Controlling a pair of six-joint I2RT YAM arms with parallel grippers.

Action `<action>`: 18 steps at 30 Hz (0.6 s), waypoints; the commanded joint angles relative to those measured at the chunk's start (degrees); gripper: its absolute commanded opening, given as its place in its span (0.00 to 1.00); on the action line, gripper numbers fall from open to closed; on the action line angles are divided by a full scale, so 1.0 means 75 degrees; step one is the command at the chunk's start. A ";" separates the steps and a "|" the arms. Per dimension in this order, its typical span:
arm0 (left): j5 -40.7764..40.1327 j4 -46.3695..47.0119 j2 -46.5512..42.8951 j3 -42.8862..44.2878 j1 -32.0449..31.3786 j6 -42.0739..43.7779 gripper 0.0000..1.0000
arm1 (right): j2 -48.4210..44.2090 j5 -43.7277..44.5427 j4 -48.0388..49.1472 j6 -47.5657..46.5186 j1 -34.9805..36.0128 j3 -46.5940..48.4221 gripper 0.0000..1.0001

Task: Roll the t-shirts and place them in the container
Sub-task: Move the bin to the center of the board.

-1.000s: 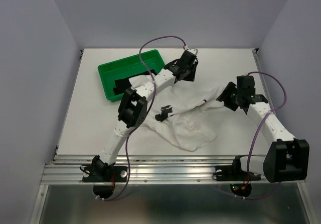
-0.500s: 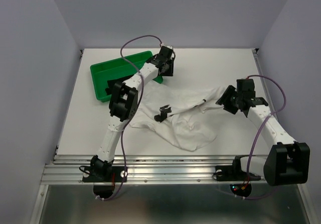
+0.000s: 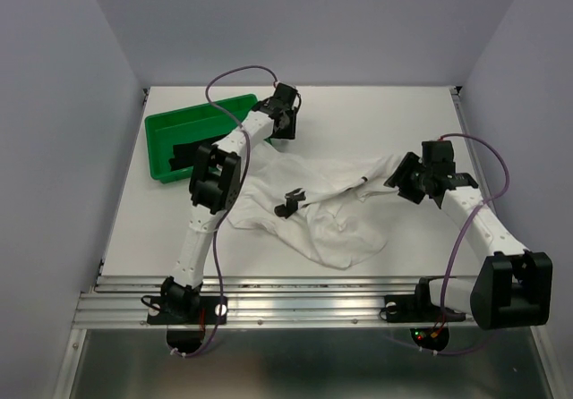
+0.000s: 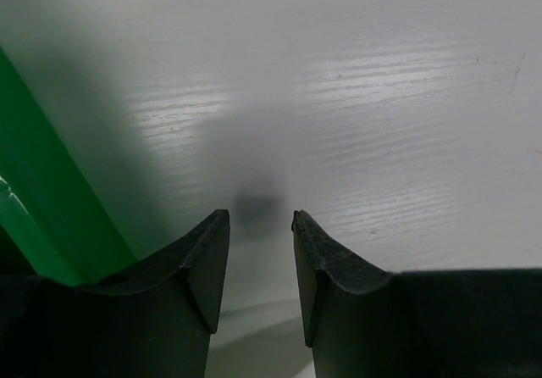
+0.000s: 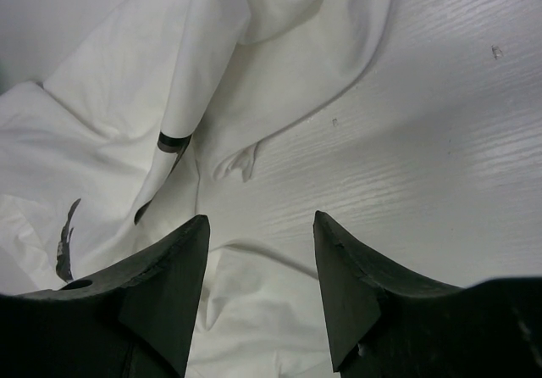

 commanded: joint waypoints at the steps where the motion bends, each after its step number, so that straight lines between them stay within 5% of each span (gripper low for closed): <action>1: -0.0184 -0.0244 -0.0900 0.0007 0.0085 0.0237 0.47 | -0.0040 -0.0111 0.0078 -0.0213 0.0021 -0.0149 0.59; 10: 0.0062 -0.0022 -0.2622 -0.0976 -0.0102 0.0156 0.48 | 0.0030 -0.0239 0.0148 -0.0366 0.0021 -0.0383 0.61; 18: 0.0156 0.0564 -0.5282 -0.3952 -0.0618 -0.0348 0.49 | 0.1644 -0.0030 0.0628 -0.0472 0.0021 0.0201 0.61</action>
